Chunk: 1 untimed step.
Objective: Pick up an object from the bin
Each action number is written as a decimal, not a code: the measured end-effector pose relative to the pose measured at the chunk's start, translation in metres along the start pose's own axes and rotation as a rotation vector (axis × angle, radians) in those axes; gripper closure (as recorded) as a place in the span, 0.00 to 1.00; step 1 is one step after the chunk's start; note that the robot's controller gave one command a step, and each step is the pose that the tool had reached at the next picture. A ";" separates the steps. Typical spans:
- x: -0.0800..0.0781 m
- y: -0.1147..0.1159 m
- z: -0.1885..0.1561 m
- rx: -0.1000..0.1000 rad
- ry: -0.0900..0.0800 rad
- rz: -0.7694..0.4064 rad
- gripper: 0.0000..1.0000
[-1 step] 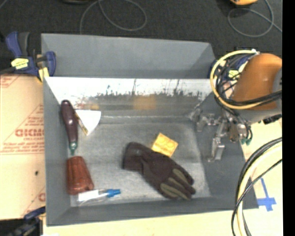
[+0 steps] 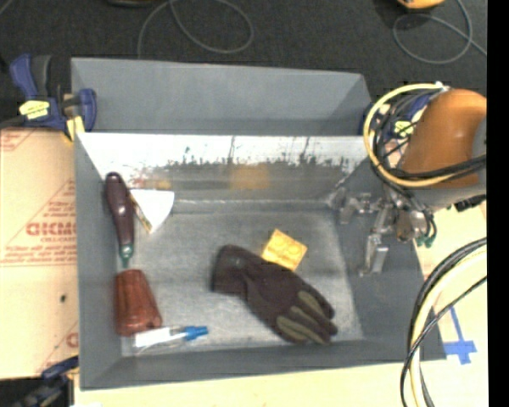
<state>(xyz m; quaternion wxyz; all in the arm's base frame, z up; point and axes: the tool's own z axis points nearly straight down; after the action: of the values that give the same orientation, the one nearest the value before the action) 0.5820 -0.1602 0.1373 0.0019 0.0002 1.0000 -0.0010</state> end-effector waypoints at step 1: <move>0.004 0.032 0.016 0.002 -0.001 -0.053 0.00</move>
Offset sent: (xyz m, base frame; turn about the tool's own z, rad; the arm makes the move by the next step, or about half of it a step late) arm 0.0180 0.0908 -0.0673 0.0730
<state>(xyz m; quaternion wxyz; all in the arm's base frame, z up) 0.5778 -0.1280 0.1209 0.0022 -0.0261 0.9997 -0.0023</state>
